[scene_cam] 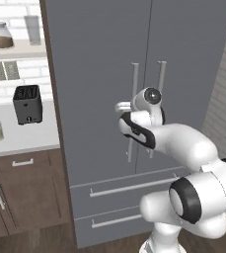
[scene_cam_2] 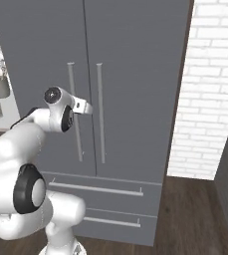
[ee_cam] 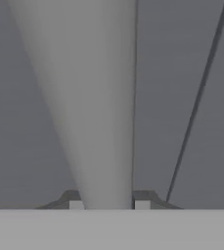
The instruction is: Grab a lemon wedge from the fridge and one ice cube from the ice bowl, and put them in the glass of lemonade.
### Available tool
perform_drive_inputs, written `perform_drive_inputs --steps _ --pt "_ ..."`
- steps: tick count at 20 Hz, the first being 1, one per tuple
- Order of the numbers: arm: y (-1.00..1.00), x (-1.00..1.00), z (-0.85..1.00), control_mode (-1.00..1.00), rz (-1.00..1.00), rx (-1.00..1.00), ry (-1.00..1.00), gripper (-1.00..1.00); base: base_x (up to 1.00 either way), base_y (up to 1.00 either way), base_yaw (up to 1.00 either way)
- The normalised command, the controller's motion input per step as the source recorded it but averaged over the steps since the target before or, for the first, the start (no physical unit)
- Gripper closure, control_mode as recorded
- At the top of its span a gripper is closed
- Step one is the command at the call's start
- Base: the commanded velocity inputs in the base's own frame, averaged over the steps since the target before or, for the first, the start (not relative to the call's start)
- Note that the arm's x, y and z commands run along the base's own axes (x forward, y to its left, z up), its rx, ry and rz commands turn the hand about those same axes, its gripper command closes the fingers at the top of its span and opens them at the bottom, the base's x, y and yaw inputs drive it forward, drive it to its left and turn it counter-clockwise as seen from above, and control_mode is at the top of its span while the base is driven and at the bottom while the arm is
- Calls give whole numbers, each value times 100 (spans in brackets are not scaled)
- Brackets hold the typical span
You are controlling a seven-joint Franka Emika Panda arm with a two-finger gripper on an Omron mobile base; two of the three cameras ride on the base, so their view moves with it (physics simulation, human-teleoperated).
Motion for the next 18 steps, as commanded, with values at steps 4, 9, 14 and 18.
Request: perform_drive_inputs --steps 4,9,14,18 --pt "9 -71 32 -100 1 0 -15 100 0 0 0" --pt "45 -87 87 -100 0 0 -19 100 0 0 0" --pt "85 -85 100 -100 0 -5 -7 -100 0 0 0" --pt "78 -94 100 -100 0 -7 0 -100 0 0 0"
